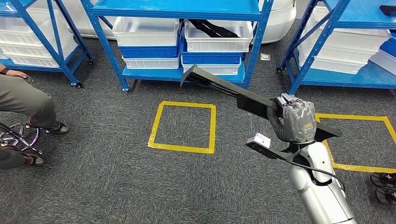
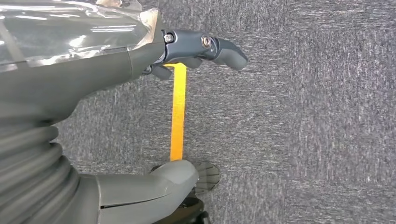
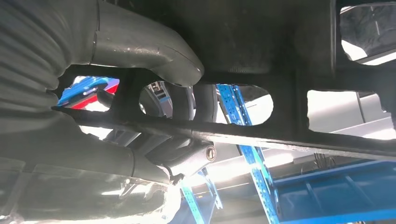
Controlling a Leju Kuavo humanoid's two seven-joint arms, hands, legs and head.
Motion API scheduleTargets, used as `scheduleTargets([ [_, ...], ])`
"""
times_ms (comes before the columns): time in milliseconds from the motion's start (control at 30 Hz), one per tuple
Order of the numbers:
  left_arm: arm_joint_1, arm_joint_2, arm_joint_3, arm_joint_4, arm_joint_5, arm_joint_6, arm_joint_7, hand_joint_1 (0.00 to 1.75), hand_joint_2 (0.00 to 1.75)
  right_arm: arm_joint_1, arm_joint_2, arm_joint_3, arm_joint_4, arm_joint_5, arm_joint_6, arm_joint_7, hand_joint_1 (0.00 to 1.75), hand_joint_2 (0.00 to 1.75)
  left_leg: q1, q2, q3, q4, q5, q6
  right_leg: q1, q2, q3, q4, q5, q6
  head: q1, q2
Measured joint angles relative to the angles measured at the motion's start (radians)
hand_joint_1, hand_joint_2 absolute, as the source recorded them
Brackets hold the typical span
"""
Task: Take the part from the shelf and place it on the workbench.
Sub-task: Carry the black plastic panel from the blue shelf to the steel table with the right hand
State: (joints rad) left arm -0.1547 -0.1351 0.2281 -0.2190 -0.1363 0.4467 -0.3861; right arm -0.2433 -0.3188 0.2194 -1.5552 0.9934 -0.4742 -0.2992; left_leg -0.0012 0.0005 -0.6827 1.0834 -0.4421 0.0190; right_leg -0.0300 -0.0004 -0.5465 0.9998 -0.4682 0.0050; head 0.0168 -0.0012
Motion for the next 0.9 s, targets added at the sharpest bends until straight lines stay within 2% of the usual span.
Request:
scheduleTargets([
  [67,0.001,0.000,0.000,0.000,0.001,0.000,0.000,0.00,1.75,-0.001,0.001,0.001,0.001,0.000,0.000,0.000,1.68,1.75,0.005,-0.001,-0.049,0.136,-0.086,-0.012,0.002,-0.001,-0.017,0.001,0.013,-0.008,-0.003,0.000],
  [100,0.001,0.000,0.001,0.000,0.001,0.000,0.000,0.00,1.75,-0.001,0.001,0.002,0.003,0.000,0.000,0.000,1.68,1.75,0.008,-0.002,-0.066,0.195,-0.115,-0.016,0.003,-0.001,-0.025,0.001,0.020,-0.008,-0.003,0.000],
  [133,0.002,0.000,0.001,0.000,0.001,0.000,0.000,0.00,1.75,-0.001,0.001,0.003,0.004,0.000,0.000,0.000,1.68,1.75,0.010,-0.001,-0.067,0.223,-0.127,-0.017,0.004,-0.001,-0.034,0.001,0.026,-0.007,-0.003,0.000],
  [167,0.003,0.000,0.001,0.000,0.001,0.000,0.000,0.00,1.75,-0.001,0.001,0.004,0.006,0.000,0.000,0.000,1.68,1.75,0.011,-0.001,-0.047,0.210,-0.121,-0.017,0.004,-0.001,-0.041,0.001,0.032,-0.005,-0.004,0.000],
  [200,0.003,0.000,0.001,0.000,0.001,0.000,0.000,0.00,1.75,-0.001,0.001,0.004,0.008,-0.001,0.000,0.000,1.68,1.75,0.012,-0.002,-0.005,0.156,-0.102,-0.013,0.005,0.000,-0.047,0.001,0.038,-0.002,-0.004,0.000],
  [267,0.001,0.001,0.003,0.000,0.001,0.000,-0.001,0.00,1.75,-0.002,0.001,0.004,0.009,-0.003,0.000,0.000,1.68,1.75,0.009,-0.004,0.099,0.005,-0.064,0.000,0.008,0.001,-0.054,0.002,0.047,0.004,-0.004,0.000],
  [300,0.001,0.001,0.004,0.000,0.001,0.001,-0.002,0.00,1.75,-0.003,0.001,0.004,0.009,-0.004,0.000,0.000,1.68,1.75,0.006,-0.004,0.133,-0.049,-0.054,0.007,0.010,0.000,-0.056,0.001,0.052,0.009,-0.003,0.000],
  [333,0.000,0.002,0.005,0.000,0.001,0.001,-0.003,0.00,1.75,-0.005,0.001,0.004,0.010,-0.006,0.000,0.000,1.68,1.75,0.003,-0.004,0.148,-0.075,-0.052,0.013,0.011,0.000,-0.058,0.001,0.056,0.015,-0.003,0.000],
  [433,0.002,0.001,0.006,0.000,0.002,0.002,-0.004,0.00,1.75,-0.008,0.000,0.005,0.011,-0.008,0.000,-0.001,1.68,1.75,-0.002,-0.001,0.144,-0.092,-0.033,0.029,0.012,-0.002,-0.066,-0.002,0.067,0.035,-0.003,0.000],
  [467,0.002,0.001,0.006,0.000,0.002,0.002,-0.004,0.00,1.75,-0.009,-0.002,0.005,0.011,-0.008,0.000,-0.001,1.68,1.75,-0.001,0.000,0.142,-0.101,-0.021,0.037,0.013,-0.002,-0.076,0.011,0.056,0.036,-0.002,0.000],
  [500,0.001,0.000,0.007,0.000,0.003,0.002,-0.004,0.00,1.75,-0.010,-0.003,0.005,0.012,-0.009,0.000,-0.001,1.68,1.75,0.001,0.002,0.138,-0.110,-0.008,0.043,0.014,-0.002,-0.094,0.045,0.033,0.033,-0.001,0.000],
  [567,0.002,-0.002,0.007,0.000,0.003,0.002,-0.005,0.00,1.75,-0.011,-0.005,0.004,0.014,-0.010,0.000,-0.001,1.68,1.75,0.002,0.004,0.122,-0.116,0.009,0.048,0.014,-0.001,-0.147,0.175,-0.041,0.023,0.003,0.000],
  [600,0.002,-0.003,0.007,0.000,0.003,0.002,-0.006,0.00,1.75,-0.010,-0.005,0.005,0.016,-0.010,0.000,-0.001,1.68,1.75,0.002,0.005,0.112,-0.115,0.016,0.047,0.013,-0.001,-0.170,0.243,-0.073,0.023,0.004,0.000],
  [633,0.003,-0.004,0.008,0.000,0.003,0.001,-0.006,0.00,1.75,-0.009,-0.006,0.005,0.017,-0.010,0.000,-0.001,1.68,1.75,0.002,0.005,0.103,-0.114,0.022,0.046,0.013,-0.002,-0.178,0.282,-0.090,0.026,0.006,0.000],
  [667,0.004,-0.005,0.008,0.000,0.003,0.001,-0.007,0.00,1.75,-0.008,-0.006,0.005,0.019,-0.010,0.000,-0.001,1.68,1.75,0.002,0.006,0.094,-0.113,0.027,0.044,0.013,-0.002,-0.164,0.282,-0.093,0.033,0.007,0.000],
  [700,0.005,-0.005,0.008,0.000,0.003,0.001,-0.007,0.00,1.75,-0.008,-0.006,0.005,0.020,-0.010,0.000,-0.001,1.68,1.75,0.002,0.006,0.087,-0.110,0.032,0.042,0.012,-0.002,-0.127,0.235,-0.080,0.041,0.008,0.000],
  [733,0.005,-0.006,0.009,0.000,0.003,0.001,-0.007,0.00,1.75,-0.009,-0.007,0.005,0.020,-0.010,-0.001,-0.001,1.68,1.75,0.002,0.005,0.082,-0.105,0.034,0.039,0.010,-0.002,-0.074,0.157,-0.060,0.049,0.009,0.000],
  [767,0.005,-0.007,0.009,0.000,0.003,0.001,-0.007,0.00,1.75,-0.010,-0.008,0.005,0.020,-0.011,-0.001,-0.001,1.68,1.75,0.001,0.005,0.076,-0.099,0.036,0.036,0.010,-0.002,-0.027,0.083,-0.045,0.051,0.011,0.000],
  [800,0.004,-0.007,0.010,0.000,0.003,0.000,-0.007,0.00,1.75,-0.011,-0.009,0.004,0.020,-0.012,-0.001,-0.001,1.68,1.75,-0.001,0.005,0.070,-0.092,0.037,0.032,0.012,-0.001,0.005,0.026,-0.033,0.049,0.012,0.000],
  [833,0.004,-0.007,0.011,0.000,0.003,0.000,-0.008,0.00,1.75,-0.011,-0.009,0.004,0.020,-0.013,-0.002,-0.001,1.68,1.75,-0.004,0.005,0.065,-0.087,0.039,0.027,0.014,0.000,0.020,-0.002,-0.028,0.044,0.013,0.000],
  [900,0.006,-0.007,0.015,0.000,0.003,-0.001,-0.009,0.00,1.75,-0.010,-0.010,0.004,0.020,-0.016,-0.002,-0.001,1.68,1.75,-0.006,0.004,0.057,-0.082,0.046,0.019,0.016,0.002,0.016,-0.004,-0.021,0.029,0.012,0.000],
])
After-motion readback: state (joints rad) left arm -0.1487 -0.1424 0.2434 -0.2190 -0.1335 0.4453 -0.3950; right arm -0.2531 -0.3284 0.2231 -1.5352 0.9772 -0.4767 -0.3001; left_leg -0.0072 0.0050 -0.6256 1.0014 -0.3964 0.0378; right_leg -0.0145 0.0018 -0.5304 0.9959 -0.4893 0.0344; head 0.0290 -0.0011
